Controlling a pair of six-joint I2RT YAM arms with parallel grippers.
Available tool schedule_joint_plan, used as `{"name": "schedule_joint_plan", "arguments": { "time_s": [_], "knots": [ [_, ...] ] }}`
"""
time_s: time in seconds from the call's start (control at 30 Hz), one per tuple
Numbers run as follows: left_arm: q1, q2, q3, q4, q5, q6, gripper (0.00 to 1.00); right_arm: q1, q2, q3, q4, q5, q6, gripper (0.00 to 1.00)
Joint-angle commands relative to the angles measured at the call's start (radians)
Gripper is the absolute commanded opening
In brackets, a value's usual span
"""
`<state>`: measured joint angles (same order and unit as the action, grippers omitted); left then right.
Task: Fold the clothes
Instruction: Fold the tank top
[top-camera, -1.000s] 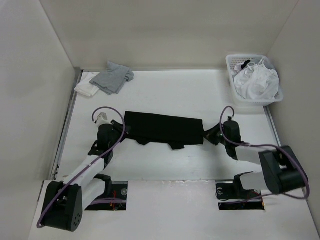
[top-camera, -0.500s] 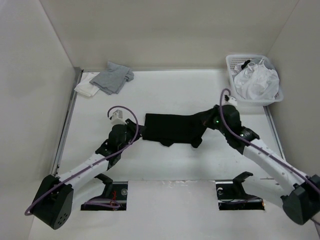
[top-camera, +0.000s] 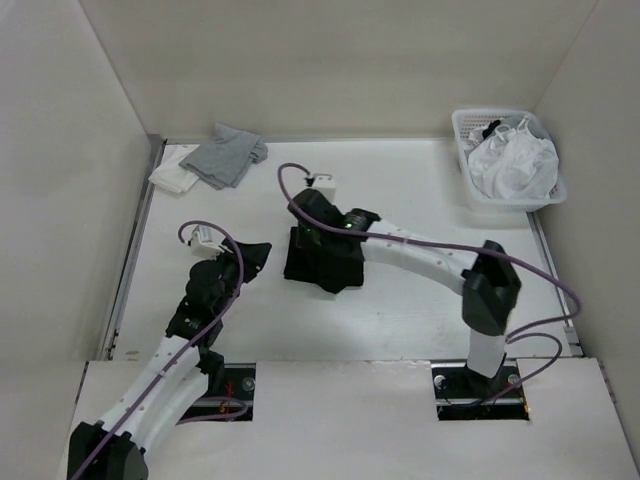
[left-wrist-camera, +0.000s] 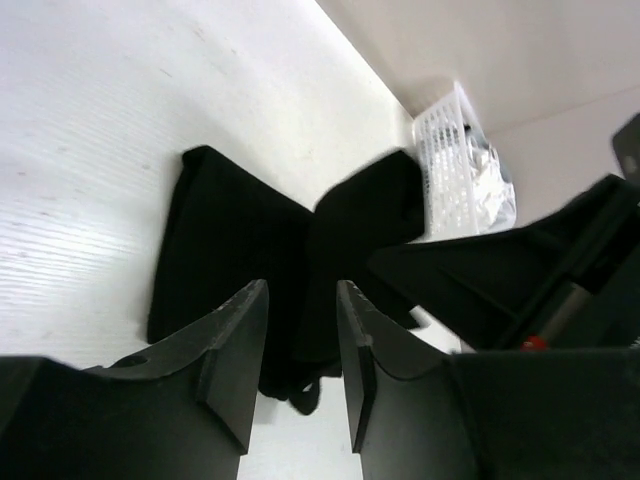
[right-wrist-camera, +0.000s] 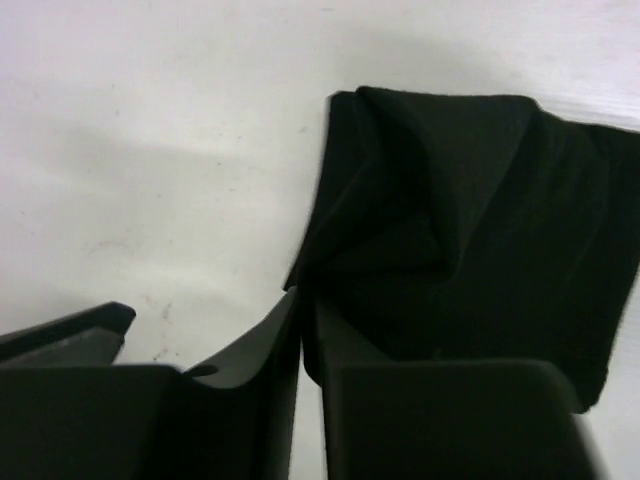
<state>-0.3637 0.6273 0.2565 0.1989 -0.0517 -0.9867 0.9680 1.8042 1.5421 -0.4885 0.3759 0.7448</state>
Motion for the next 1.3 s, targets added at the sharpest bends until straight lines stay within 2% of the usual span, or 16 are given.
{"name": "schedule_joint_plan", "arguments": {
  "time_s": [0.0,0.07,0.1,0.3,0.33,0.4,0.5,0.53,0.63,0.73,0.8,0.93,1.0,1.17,1.27],
  "knots": [
    [0.087,-0.050,-0.029,-0.039,0.094,-0.021,0.34,0.040,0.130,0.154,-0.114,0.029,0.011,0.27],
    [0.151,-0.070,-0.042,-0.059,0.139,-0.023,0.35,0.057,0.144,0.167,-0.101,0.018,0.021,0.41],
    [0.180,-0.078,-0.048,-0.064,0.162,-0.024,0.35,0.064,0.127,0.155,-0.082,0.009,0.024,0.44],
    [0.168,-0.020,-0.043,-0.029,0.153,-0.026,0.36,0.082,-0.138,-0.064,0.072,0.001,-0.001,0.43],
    [0.173,-0.012,-0.040,-0.024,0.151,-0.020,0.36,0.082,-0.204,-0.132,0.111,0.001,-0.010,0.41],
    [0.179,0.011,-0.034,-0.024,0.145,-0.001,0.36,0.073,-0.334,-0.282,0.181,0.001,-0.018,0.30],
    [0.179,0.066,-0.020,-0.024,0.130,0.040,0.36,-0.008,-0.562,-0.555,0.302,0.012,-0.015,0.08],
    [0.177,0.089,-0.013,-0.027,0.122,0.060,0.36,-0.048,-0.642,-0.651,0.348,0.003,-0.012,0.04],
    [0.174,0.139,0.015,-0.041,0.098,0.100,0.38,-0.189,-0.859,-0.911,0.479,-0.038,-0.012,0.01],
    [0.170,0.186,0.052,-0.049,0.076,0.123,0.39,-0.356,-0.973,-1.078,0.580,-0.138,-0.013,0.05],
    [0.180,0.212,0.081,-0.073,0.059,0.143,0.39,-0.445,-0.988,-1.145,0.665,-0.216,-0.013,0.11],
    [0.205,0.229,0.118,-0.140,0.003,0.163,0.41,-0.582,-0.941,-1.211,0.844,-0.344,-0.016,0.37],
    [0.226,0.218,0.115,-0.162,-0.022,0.168,0.42,-0.626,-0.902,-1.205,0.884,-0.370,-0.013,0.44],
    [0.323,0.204,0.079,-0.173,-0.045,0.169,0.45,-0.651,-0.813,-1.186,0.947,-0.348,0.005,0.45],
    [0.361,0.225,0.081,-0.173,-0.042,0.175,0.46,-0.628,-0.763,-1.240,1.037,-0.305,0.008,0.41]
  ]
}}
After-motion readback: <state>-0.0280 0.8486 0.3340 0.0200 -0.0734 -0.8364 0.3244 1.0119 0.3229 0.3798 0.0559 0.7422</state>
